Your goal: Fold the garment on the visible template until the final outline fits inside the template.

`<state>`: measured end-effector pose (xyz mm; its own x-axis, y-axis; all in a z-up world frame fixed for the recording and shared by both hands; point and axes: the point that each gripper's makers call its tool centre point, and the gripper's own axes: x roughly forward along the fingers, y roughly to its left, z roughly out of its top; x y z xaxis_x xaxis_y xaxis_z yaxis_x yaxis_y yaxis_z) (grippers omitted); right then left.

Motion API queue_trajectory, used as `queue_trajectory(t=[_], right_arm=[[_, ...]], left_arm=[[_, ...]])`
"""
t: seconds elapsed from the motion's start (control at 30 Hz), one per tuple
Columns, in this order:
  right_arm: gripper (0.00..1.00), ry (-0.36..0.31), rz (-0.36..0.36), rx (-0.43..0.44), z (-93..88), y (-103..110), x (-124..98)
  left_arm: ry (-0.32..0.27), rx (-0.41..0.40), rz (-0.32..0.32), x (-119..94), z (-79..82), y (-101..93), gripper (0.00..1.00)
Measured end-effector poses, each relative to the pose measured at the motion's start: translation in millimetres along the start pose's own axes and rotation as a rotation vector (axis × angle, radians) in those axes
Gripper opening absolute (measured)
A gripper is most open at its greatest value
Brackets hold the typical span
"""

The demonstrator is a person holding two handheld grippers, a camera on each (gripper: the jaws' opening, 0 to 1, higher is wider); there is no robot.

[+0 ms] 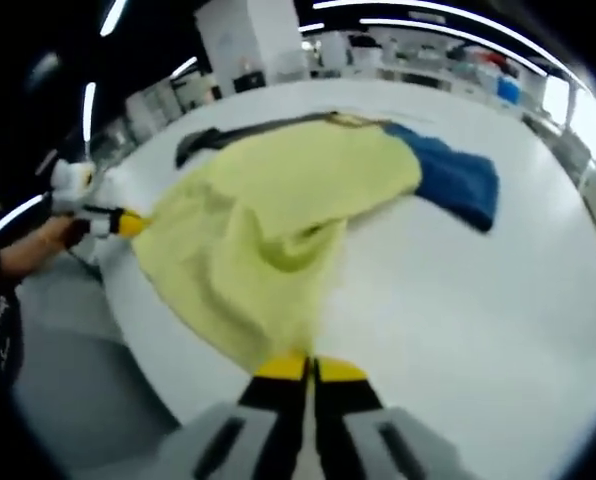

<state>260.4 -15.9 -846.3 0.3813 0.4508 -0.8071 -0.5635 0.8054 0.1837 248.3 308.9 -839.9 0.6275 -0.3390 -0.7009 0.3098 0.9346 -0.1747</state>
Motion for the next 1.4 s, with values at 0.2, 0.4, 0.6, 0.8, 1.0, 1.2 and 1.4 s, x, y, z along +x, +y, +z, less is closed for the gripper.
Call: queue_trajectory(t=[0.2,0.4,0.6,0.8,1.0,1.2,1.4], right_arm=[[0.00,-0.077,-0.066,0.114,-3.5,-18.3,-16.8],[0.00,-0.124,-0.077,0.205,-4.0,-24.3,-28.5],[0.00,-0.132,-0.111,0.193,-6.7,-18.7,-40.0],[0.00,-0.153,-0.214,0.163,-10.0,-16.0,-56.9],[0.00,-0.110,-0.261,0.115,-28.0,-4.9,-54.8],[0.00,-0.076,-0.248,0.157,-44.6,-5.0,-48.3],[0.00,-0.069,-0.255,0.156,-46.4,-10.4,-48.6]], left_arm=[[-0.024,-0.006,-0.012,-11.0,7.7,-2.9,0.00],[-0.012,-0.001,-0.035,-18.6,5.7,-12.5,0.00],[0.006,-0.013,-0.044,-26.7,2.3,-20.8,0.00],[0.039,-0.027,-0.059,-28.4,-5.9,-29.2,0.00],[0.071,-0.002,-0.057,-26.6,-16.8,-31.9,0.00],[0.091,0.013,-0.044,-27.3,-24.1,-30.5,0.00],[0.107,0.024,-0.060,-30.0,-30.1,-34.7,0.01]])
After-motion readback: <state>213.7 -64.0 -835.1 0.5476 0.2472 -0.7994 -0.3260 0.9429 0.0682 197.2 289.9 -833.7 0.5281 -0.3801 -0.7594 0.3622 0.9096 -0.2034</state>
